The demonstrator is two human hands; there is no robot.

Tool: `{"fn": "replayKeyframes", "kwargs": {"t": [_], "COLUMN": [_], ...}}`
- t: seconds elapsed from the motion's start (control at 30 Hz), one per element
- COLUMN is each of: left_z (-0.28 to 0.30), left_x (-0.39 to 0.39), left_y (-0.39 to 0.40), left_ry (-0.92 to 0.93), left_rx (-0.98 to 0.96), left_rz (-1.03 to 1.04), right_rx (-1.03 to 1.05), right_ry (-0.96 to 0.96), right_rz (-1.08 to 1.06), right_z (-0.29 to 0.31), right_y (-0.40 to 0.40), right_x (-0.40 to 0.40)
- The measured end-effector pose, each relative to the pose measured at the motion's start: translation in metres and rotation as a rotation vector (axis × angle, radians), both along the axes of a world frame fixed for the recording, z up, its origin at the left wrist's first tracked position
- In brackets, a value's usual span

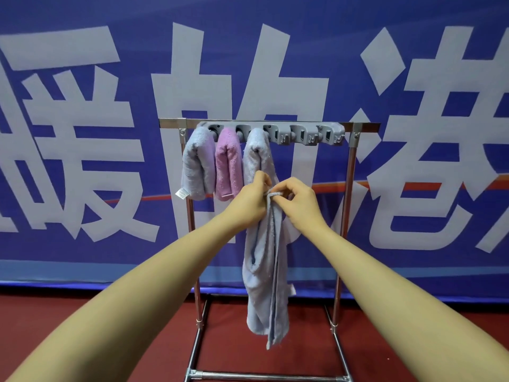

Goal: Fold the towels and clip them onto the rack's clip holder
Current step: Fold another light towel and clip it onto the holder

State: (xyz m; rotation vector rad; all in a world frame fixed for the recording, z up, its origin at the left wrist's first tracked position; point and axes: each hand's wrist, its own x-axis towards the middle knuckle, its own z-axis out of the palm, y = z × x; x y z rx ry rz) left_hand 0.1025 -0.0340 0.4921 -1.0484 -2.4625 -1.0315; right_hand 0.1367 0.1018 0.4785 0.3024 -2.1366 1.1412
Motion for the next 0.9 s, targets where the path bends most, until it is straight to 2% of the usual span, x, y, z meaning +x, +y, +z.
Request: {"fn": "replayKeyframes", "kwargs": {"t": [0.2, 0.3, 0.4, 0.47, 0.6, 0.77, 0.9], "left_z": [-0.002, -0.003, -0.003, -0.004, -0.008, -0.024, -0.033], "left_x": [0.001, 0.000, 0.000, -0.001, -0.001, -0.004, 0.000], "left_y": [-0.001, -0.002, -0.005, -0.007, -0.011, -0.024, -0.033], "left_ry": [0.050, 0.061, 0.056, 0.043, 0.048, 0.304, 0.336], "left_rx": [-0.048, -0.077, -0.102, -0.106, -0.063, -0.092, -0.106], "left_rz": [-0.017, -0.010, -0.021, -0.008, 0.037, 0.085, 0.122], "right_rx": [-0.069, -0.110, -0.021, 0.050, 0.035, -0.064, -0.141], "right_ry": [-0.032, -0.112, -0.187, -0.162, -0.107, -0.062, -0.002], "right_rz": [-0.015, 0.023, 0.055, 0.026, 0.005, 0.046, 0.006], "right_z": [-0.005, -0.004, -0.003, -0.004, -0.006, 0.001, 0.011], "right_y": [0.004, 0.005, 0.008, 0.007, 0.003, -0.003, -0.007], "right_x": [0.002, 0.002, -0.001, -0.002, -0.003, -0.002, -0.008]}}
